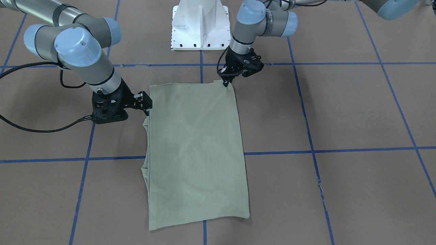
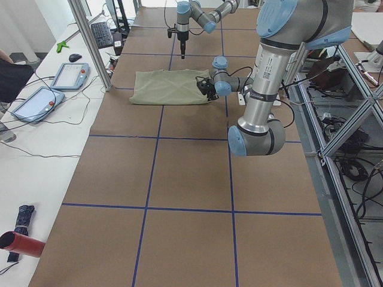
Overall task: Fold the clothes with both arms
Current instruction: 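Move the right gripper to the shirt's near corner beside the left gripper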
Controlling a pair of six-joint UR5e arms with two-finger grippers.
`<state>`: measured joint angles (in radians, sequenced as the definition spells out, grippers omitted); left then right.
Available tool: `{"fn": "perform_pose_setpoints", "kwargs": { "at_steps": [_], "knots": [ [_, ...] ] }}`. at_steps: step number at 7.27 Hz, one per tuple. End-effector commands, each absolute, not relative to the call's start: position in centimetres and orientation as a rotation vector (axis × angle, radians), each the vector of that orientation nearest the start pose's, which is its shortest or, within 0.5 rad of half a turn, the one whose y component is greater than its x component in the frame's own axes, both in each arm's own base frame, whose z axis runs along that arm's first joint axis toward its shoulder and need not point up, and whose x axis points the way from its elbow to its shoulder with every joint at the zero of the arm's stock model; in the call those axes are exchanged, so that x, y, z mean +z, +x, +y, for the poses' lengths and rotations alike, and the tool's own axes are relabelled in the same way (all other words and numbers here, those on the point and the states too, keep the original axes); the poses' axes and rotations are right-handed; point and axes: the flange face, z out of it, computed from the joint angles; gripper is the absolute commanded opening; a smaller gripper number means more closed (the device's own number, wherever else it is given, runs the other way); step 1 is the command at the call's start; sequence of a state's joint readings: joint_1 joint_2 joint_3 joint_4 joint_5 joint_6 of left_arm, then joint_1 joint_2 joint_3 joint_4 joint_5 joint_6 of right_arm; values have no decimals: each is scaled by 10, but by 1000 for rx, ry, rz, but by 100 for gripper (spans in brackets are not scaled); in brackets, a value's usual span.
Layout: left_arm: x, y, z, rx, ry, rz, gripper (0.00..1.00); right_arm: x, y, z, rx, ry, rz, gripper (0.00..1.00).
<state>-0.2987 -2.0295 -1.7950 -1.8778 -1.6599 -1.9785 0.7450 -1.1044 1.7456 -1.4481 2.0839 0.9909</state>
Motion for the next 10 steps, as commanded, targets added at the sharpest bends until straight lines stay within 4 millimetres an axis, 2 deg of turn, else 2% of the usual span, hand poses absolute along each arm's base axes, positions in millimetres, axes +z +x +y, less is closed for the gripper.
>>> {"fn": "perform_pose_setpoints", "kwargs": {
  "at_steps": [1,2,3,5,7,9,10],
  "knots": [
    [261,566,-301,-590,-139,1011,0,300,-411,-493,-43,84,-887,100],
    [259,559,-299,-571,-137,1009,0,297,-410,-491,-28,80,-894,100],
    [253,552,-297,-548,-128,1025,0,294,-418,-483,4,53,-905,100],
    [244,548,-293,-540,-132,1045,0,275,-447,-439,108,-22,-932,100],
    [243,548,-293,-539,-132,1048,0,261,-487,-385,257,-92,-925,100],
    [244,548,-292,-539,-131,1046,0,288,-517,-341,400,-114,-851,100],
    [243,549,-291,-537,-132,1047,0,289,-521,-335,534,-160,-840,100]
  ]
}}
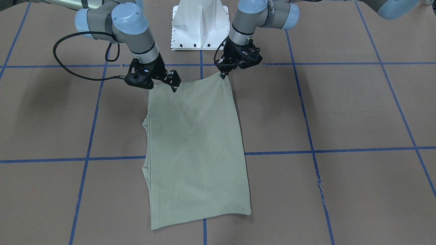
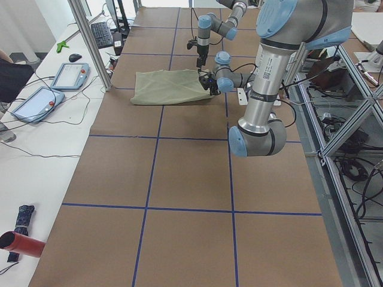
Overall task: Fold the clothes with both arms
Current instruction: 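Move the right gripper to the shirt's near corner beside the left gripper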
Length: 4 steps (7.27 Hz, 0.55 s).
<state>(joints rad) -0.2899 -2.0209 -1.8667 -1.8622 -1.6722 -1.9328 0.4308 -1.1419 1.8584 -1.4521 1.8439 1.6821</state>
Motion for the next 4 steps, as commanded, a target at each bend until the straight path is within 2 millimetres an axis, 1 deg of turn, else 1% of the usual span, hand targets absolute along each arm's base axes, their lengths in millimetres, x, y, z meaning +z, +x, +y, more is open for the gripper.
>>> {"fn": "perform_pose_setpoints", "kwargs": {
  "at_steps": [1,2,3,4],
  "knots": [
    [243,550,-290,-534,-133,1049,0,291,-529,-323,589,-199,-831,100],
    [242,550,-290,-534,-133,1049,0,295,-531,-322,606,-170,-824,100],
    [242,550,-290,-534,-133,1049,0,301,-540,-311,592,-164,-811,100],
    [242,550,-290,-534,-133,1049,0,302,-541,-311,590,-164,-809,100]
  ]
}}
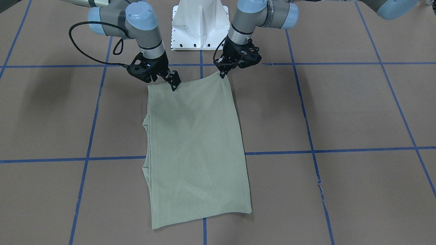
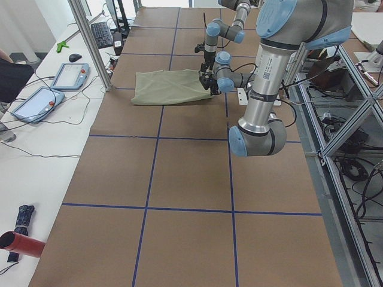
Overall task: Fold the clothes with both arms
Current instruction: 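Move the right gripper to the shirt's near corner beside the left gripper, then grasp both near corners of the shirt with both grippers and lift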
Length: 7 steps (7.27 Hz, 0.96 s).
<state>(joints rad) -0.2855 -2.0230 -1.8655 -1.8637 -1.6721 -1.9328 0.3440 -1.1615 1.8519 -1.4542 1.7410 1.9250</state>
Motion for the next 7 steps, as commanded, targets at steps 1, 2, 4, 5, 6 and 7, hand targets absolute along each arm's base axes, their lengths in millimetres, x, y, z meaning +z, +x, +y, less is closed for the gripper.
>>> {"fn": "perform_pose_setpoints", "kwargs": {
  "at_steps": [1,2,4,5,6,7],
  "knots": [
    [241,550,-290,-534,-134,1052,0,307,-547,-306,583,-168,-797,100],
    [241,550,-290,-534,-134,1052,0,308,-548,-306,582,-168,-795,100],
    [240,551,-289,-533,-133,1053,0,313,-551,-307,584,-168,-783,100],
    [240,551,-289,-533,-133,1053,0,313,-550,-308,585,-167,-783,100],
    [240,551,-289,-533,-133,1053,0,312,-550,-308,588,-167,-785,90],
    [240,551,-289,-533,-133,1053,0,309,-548,-309,586,-168,-791,60]
  ]
}}
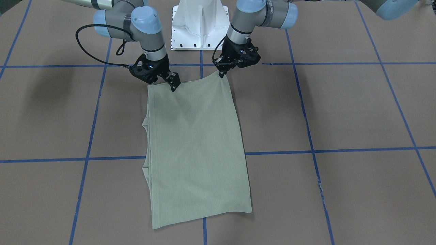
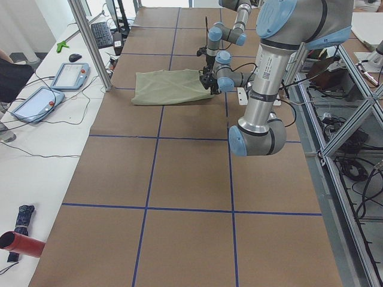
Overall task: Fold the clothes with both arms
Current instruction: 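Grasp both near corners of the shirt with both grippers and lift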
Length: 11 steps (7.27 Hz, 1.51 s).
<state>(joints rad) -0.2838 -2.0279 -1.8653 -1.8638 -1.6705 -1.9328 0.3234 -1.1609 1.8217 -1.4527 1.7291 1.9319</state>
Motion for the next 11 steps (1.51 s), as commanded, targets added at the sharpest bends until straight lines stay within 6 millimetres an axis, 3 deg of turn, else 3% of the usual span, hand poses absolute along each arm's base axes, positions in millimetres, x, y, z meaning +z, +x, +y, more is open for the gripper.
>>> {"fn": "perform_pose_setpoints", "kwargs": {
  "at_steps": [1,2,3,5,8,10,11],
  "knots": [
    [241,551,-289,-533,-133,1052,0,307,-549,-308,584,-168,-794,33],
    [241,550,-290,-535,-132,1050,0,304,-548,-308,582,-170,-799,7],
    [242,551,-289,-534,-133,1049,0,301,-549,-308,578,-172,-805,0],
    [243,550,-290,-535,-132,1047,0,291,-551,-308,577,-174,-820,0],
    [233,543,-286,-529,-133,1072,0,275,-537,-308,586,-177,-862,0],
    [199,525,-242,-468,-167,1086,0,251,-501,-296,563,-194,-932,0],
    [184,509,-226,-446,-180,1087,0,246,-479,-274,537,-208,-960,0]
  ]
}}
